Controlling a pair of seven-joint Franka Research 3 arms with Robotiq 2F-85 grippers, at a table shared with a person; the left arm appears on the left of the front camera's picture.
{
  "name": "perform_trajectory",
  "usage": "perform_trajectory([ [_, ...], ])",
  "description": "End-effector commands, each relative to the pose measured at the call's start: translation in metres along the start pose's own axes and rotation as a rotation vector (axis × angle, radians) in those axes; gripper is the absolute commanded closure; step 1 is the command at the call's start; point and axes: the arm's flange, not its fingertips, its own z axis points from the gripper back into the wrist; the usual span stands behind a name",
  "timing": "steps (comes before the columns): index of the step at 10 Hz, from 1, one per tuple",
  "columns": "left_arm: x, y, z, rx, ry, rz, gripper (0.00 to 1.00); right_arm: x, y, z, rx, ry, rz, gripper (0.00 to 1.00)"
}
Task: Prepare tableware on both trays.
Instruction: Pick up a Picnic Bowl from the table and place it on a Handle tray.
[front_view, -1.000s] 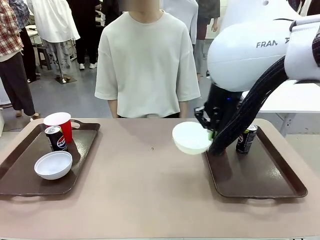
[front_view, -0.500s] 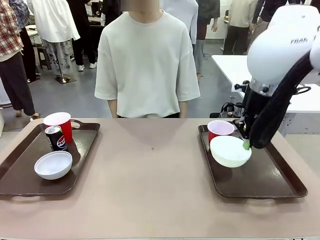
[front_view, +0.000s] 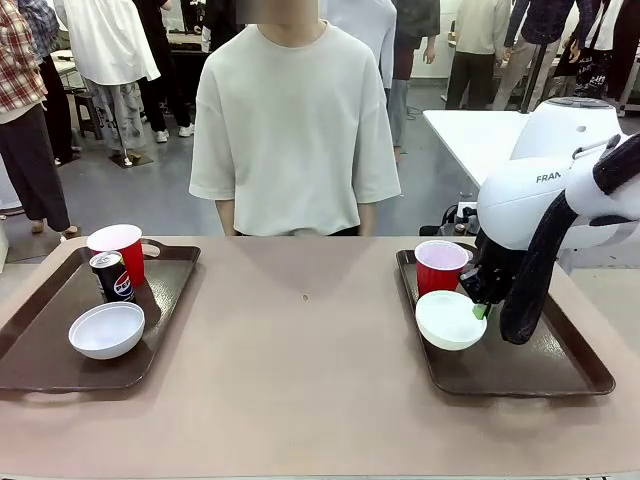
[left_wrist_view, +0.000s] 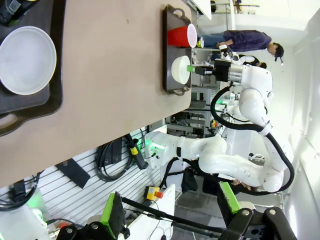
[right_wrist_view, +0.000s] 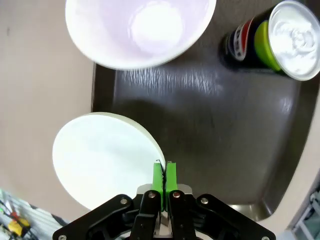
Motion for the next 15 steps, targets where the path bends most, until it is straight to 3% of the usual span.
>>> perform_trajectory([
  [1,0.000,0.001,0.000,-0.020,-0.006,-0.018,0.00,-0.003,0.001,0.001,-0.004,0.033,0.015,0.98],
  [2,0.000,0.001,0.000,-0.020,-0.006,-0.018,0.00,0.000,0.000,0.000,0.000,0.000,0.000,0.98],
  [9,0.000,0.001,0.000,-0.020,-0.006,-0.018,0.00,0.015,-0.033,-0.031,-0.014,0.136,-0.047,0.98],
  [11,0.000,0.001,0.000,-0.020,-0.006,-0.018,0.00,0.012,-0.029,-0.020,0.007,0.111,-0.035,0.38],
  [12,0.000,0.001,0.000,-0.020,-0.006,-0.018,0.00,0.006,-0.024,-0.006,0.011,0.086,-0.036,0.50],
  [13,0.000,0.001,0.000,-0.020,-0.006,-0.018,0.00,-0.002,-0.019,0.012,0.012,0.065,-0.035,0.18],
  [14,0.000,0.001,0.000,-0.020,-0.006,-0.018,0.00,-0.011,-0.014,0.029,0.013,0.050,-0.031,0.30],
  [15,0.000,0.001,0.000,-0.020,-0.006,-0.018,0.00,-0.019,-0.012,0.047,0.034,0.063,-0.023,0.00],
])
